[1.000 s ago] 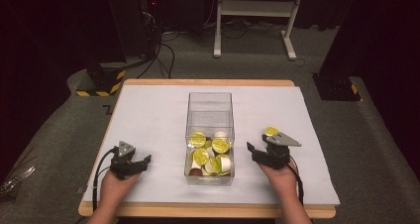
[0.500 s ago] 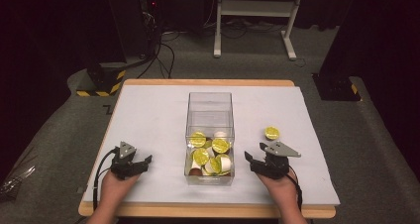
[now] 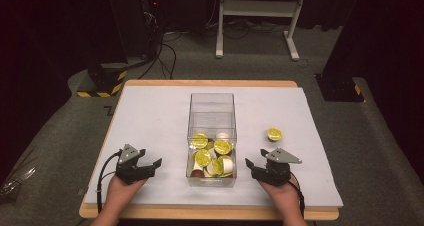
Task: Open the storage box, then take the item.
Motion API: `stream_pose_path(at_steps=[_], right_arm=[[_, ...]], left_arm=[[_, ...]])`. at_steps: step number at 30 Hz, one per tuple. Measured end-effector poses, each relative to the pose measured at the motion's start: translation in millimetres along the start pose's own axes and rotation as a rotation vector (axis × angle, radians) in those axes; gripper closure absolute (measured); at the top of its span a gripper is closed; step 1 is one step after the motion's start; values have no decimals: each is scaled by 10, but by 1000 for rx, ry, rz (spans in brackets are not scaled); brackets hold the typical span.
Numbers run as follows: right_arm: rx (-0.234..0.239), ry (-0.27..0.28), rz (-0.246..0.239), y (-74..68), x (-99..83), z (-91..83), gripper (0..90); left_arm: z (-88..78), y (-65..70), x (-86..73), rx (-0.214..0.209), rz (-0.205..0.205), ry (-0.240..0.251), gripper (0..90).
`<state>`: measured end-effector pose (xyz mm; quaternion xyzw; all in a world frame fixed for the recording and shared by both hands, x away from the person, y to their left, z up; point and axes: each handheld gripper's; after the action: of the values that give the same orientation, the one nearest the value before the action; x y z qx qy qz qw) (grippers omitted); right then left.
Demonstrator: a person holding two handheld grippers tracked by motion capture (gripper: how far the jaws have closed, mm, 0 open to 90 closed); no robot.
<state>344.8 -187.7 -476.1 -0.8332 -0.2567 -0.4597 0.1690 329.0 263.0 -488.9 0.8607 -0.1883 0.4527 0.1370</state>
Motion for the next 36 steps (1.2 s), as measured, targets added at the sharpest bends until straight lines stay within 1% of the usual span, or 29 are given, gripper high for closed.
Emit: stream_pose_path(at_steps=[2,3,4,5,7,10,12,14,17,19,21,23,24,26,27,28,30,31,32,33,34,36], right_arm=[[0,4,-7,-11,-12,3,314],[3,6,-5,-15,-20,6,314],[9,6,-1,-19,-30,9,314],[13,7,-1,-21,-35,14,314],[16,6,-2,-32,-43,15,313],[20,8,-10,-53,-49,6,313],[20,10,-12,-57,-49,3,313],[19,13,-12,-56,-51,-12,313],[17,14,-10,-58,-65,-38,313],[19,16,-8,-61,-69,-56,312],[18,17,-8,-71,-65,-69,312],[20,11,-8,-78,-58,-66,312],[22,9,-10,-80,-53,-60,312],[23,-4,-22,-88,-32,-55,311],[21,-6,-29,-91,-15,-62,312],[21,-6,-33,-87,4,-74,312],[26,-1,-30,-80,20,-94,313],[25,-5,-32,-79,17,-102,312],[26,-7,-32,-84,5,-111,312],[26,-12,-35,-89,-8,-120,311],[26,-14,-34,-101,-23,-129,310],[29,-12,-38,-122,-50,-159,310]], left_arm=[[-8,30,-3,-20,-7,-4,228],[-18,37,-3,-25,-1,-5,225],[-24,56,-6,-31,-13,0,225],[-40,66,-3,-26,4,2,225],[-54,95,5,-35,1,9,224],[-64,109,5,-34,10,15,224],[-66,103,2,-40,5,14,224],[-69,105,12,-50,1,22,224],[-70,124,32,-48,10,30,223],[-67,145,34,-50,6,30,218],[-60,153,28,-63,-3,27,216],[-66,158,-13,-71,-10,29,215],[-67,162,-26,-75,-10,23,215],[-78,178,-34,-72,1,19,212],[-91,182,-26,-75,7,24,211],[-101,191,-20,-75,6,30,211],[-130,211,-6,-79,17,40,211],[-145,238,-4,-88,7,45,208],[-154,253,0,-93,11,50,205],[-164,265,5,-97,21,50,202],[-172,279,7,-102,23,50,199],[-191,313,13,-119,40,53,191]])
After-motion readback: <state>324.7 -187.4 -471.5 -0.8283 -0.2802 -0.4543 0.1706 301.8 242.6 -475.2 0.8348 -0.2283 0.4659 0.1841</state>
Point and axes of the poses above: each handheld gripper's, and its own axes: z roughly forward along the jaws, x roughly out of its top, y roughly to its right, and after that the axes turned 1 degree about x, right-handed
